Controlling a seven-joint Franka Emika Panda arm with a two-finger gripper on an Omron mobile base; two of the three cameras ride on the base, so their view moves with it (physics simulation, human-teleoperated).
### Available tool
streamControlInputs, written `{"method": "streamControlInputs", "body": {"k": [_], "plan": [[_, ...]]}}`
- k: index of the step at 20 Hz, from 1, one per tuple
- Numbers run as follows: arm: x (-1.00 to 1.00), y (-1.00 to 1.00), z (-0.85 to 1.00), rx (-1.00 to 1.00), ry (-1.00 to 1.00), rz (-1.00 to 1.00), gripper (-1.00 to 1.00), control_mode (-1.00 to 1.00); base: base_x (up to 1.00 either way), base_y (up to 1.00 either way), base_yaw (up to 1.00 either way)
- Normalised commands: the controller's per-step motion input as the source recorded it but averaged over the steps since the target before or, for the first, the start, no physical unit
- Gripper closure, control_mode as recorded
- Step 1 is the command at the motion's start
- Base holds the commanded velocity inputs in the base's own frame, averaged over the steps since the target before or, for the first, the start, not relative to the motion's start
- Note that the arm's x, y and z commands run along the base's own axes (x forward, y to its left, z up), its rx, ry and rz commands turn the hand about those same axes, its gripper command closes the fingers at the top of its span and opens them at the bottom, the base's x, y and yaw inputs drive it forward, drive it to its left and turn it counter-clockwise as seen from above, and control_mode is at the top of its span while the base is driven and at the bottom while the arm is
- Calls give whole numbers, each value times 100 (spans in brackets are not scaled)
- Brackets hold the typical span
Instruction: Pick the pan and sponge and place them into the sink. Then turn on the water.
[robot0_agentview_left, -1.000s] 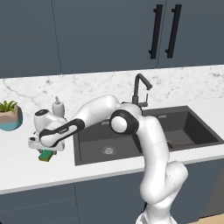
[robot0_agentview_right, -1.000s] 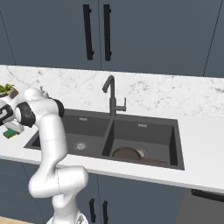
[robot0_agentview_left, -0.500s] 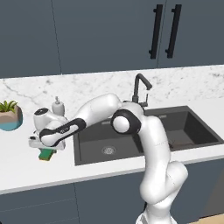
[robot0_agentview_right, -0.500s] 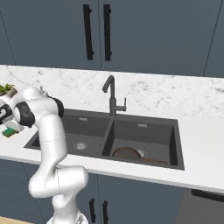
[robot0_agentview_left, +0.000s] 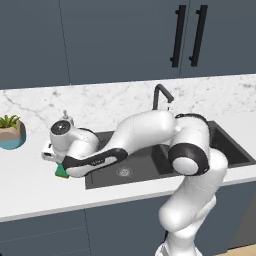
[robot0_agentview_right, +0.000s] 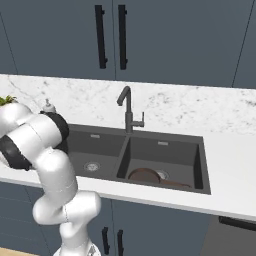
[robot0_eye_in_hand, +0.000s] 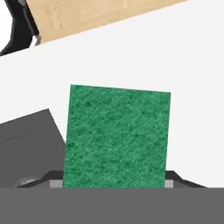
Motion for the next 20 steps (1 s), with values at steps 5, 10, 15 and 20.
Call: {"method": "streamControlInputs", "body": {"k": [5,10,15,20], "plan": [[-38,-100,100,3,-13,5,100,-100,0,0,0],[-3,-100,91,0,0,12,100,-100,0,0,0],[0,-100,61,0,11,11,100,-100,0,0,0],[0,-100,11,0,10,12,100,-100,0,0,0]]}}
